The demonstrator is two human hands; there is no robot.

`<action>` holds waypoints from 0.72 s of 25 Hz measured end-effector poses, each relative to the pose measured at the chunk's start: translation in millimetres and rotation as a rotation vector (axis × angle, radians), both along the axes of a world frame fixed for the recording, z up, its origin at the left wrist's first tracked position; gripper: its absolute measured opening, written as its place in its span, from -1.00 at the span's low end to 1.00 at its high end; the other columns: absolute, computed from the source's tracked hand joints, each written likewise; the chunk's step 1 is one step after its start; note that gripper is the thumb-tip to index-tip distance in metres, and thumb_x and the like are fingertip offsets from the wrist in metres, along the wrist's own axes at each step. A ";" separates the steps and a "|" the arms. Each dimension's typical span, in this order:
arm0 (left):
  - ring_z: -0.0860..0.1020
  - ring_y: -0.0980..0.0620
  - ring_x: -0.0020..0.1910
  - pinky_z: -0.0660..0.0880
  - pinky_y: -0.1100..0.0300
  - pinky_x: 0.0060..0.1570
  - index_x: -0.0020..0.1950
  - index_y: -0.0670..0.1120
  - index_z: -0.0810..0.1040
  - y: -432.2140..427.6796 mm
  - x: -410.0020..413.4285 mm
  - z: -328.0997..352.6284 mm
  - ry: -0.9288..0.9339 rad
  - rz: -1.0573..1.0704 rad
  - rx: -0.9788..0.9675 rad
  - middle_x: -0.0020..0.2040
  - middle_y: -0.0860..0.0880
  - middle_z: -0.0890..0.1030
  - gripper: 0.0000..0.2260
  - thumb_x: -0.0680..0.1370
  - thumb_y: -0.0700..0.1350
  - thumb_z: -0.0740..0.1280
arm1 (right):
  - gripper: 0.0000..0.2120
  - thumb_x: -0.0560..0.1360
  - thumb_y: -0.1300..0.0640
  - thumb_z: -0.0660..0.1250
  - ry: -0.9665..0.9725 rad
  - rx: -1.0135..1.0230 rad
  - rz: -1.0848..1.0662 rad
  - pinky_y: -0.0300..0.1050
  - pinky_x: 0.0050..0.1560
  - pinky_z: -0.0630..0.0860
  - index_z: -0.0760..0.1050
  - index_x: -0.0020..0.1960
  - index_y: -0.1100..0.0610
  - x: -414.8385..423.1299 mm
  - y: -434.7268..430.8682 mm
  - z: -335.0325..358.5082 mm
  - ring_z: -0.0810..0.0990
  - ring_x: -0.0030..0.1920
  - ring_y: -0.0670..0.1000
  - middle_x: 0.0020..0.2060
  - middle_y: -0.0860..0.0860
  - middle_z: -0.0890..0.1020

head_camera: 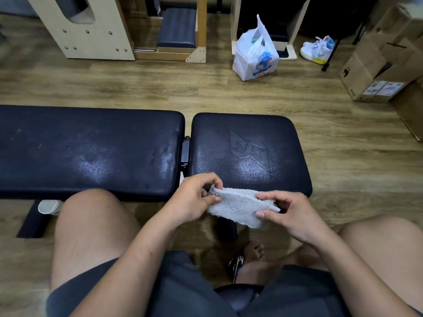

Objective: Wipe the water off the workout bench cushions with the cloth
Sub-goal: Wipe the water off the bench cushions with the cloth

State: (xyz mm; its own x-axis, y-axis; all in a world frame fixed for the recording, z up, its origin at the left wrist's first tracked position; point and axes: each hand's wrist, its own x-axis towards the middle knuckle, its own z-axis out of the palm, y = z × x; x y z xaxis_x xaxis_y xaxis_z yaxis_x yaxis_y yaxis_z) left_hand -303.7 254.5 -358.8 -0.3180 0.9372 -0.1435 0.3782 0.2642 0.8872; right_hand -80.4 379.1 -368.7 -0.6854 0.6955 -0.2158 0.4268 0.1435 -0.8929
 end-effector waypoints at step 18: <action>0.42 0.03 -0.28 0.37 0.11 -0.19 -0.26 -0.02 0.51 1.1 -2.8 -1.0 -0.237 -0.031 0.024 -0.29 -0.01 0.49 -0.83 0.34 -0.30 0.37 | -0.84 0.34 0.17 0.55 -0.087 -0.188 0.042 -0.19 -0.26 0.41 0.62 -0.36 0.15 -1.6 -0.6 0.1 0.50 -0.34 -0.09 -0.35 0.10 0.65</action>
State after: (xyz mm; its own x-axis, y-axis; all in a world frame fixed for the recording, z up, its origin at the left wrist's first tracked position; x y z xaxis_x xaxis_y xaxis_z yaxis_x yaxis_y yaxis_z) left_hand -306.5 255.6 -359.8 -0.2488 0.9501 -0.1885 0.1668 0.2337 0.9579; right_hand -81.9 378.6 -368.5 -0.6863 0.6083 -0.3988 0.5008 -0.0024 -0.8655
